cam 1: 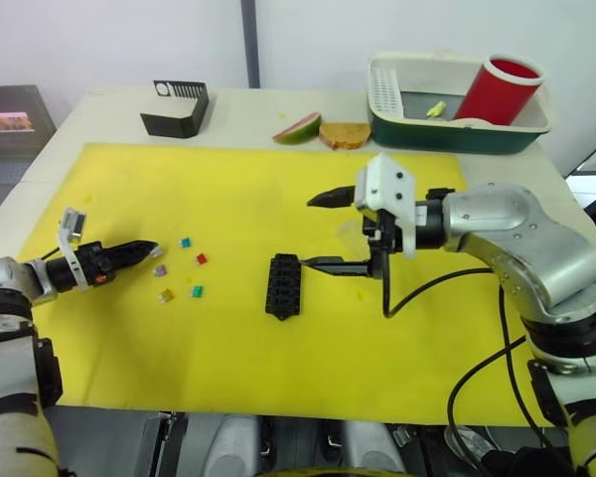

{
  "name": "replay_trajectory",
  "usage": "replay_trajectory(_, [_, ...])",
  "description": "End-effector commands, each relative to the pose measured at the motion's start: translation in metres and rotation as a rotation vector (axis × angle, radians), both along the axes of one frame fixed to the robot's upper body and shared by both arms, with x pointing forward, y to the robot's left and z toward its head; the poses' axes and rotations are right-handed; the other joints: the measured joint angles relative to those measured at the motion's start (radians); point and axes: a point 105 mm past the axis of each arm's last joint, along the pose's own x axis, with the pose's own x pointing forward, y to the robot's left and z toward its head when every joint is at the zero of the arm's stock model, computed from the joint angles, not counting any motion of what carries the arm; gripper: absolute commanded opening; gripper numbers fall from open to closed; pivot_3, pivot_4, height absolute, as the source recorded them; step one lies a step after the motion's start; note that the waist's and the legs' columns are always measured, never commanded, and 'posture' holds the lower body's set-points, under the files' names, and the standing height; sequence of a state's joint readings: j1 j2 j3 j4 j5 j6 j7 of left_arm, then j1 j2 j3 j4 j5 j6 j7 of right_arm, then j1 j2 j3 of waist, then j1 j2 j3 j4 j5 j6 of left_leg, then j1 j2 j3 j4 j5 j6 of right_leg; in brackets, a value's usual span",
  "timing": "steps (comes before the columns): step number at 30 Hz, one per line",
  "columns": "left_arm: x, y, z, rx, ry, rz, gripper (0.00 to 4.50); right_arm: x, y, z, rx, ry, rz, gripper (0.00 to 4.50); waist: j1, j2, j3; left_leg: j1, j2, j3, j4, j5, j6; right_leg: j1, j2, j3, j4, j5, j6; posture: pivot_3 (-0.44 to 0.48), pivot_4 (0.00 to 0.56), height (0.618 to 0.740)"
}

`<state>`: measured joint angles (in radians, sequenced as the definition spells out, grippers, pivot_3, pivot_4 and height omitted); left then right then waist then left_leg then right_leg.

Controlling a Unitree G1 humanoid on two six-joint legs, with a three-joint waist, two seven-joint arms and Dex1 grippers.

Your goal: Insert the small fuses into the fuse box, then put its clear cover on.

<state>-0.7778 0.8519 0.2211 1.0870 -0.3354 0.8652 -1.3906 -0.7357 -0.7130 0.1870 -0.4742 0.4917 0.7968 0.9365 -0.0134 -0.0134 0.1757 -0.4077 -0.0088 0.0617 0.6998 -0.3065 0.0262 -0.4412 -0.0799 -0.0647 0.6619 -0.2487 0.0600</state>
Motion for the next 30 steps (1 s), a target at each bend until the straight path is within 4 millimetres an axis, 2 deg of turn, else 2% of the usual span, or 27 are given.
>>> replay_trajectory(1, [-0.0063, -0.0017, -0.0051, 0.012, 0.035, -0.035, 1.77, -0.0025, 0.0021, 0.0097, 0.008, -0.056, 0.013, 4.5, 0.0, 0.0, 0.0, 0.0, 0.0, 0.0, 0.0, 0.0, 0.0, 0.0, 0.0, 0.0, 0.0, 0.0, 0.0, 0.0, 0.15, 0.74])
replay_trajectory(15, [-0.0004, -0.0086, -0.006, 0.012, 0.033, -0.033, 1.77, 0.0, 0.0013, 0.0084, -0.004, -0.065, 0.0, 4.5, 0.002, 0.0, 0.0, 0.0, 0.0, 0.0, 0.0, 0.0, 0.0, 0.0, -0.001, 0.0, 0.0, 0.0, 0.0, 0.0, 0.15, 0.74])
replay_trajectory(18, [-0.0007, -0.0053, -0.0082, 0.024, 0.036, -0.017, 0.93, 0.0002, 0.0014, 0.0082, -0.004, -0.065, 0.0, 4.5, 0.002, 0.0, 0.0, 0.0, 0.0, 0.0, 0.0, 0.0, 0.0, 0.0, -0.001, 0.0, 0.0, 0.0, 0.0, 0.0, 0.15, 0.74])
replay_trajectory(20, [-0.0026, -0.0031, -0.0099, 0.031, 0.039, -0.015, 0.09, 0.0003, 0.0013, 0.0082, -0.005, -0.066, 0.0, 4.5, 0.002, 0.0, 0.0, 0.0, 0.0, 0.0, 0.0, 0.0, 0.0, 0.0, -0.001, 0.0, 0.0, 0.0, 0.0, 0.0, 0.15, 0.74])
replay_trajectory(30, [-0.0051, -0.0015, -0.0113, 0.045, 0.038, -0.021, 0.09, 0.0017, 0.0022, 0.008, -0.004, -0.067, 0.004, 4.5, 0.001, 0.0, 0.0, 0.0, 0.0, 0.0, 0.0, 0.0, 0.0, 0.0, -0.001, 0.0, 0.0, 0.0, 0.0, 0.0, 0.15, 0.74])
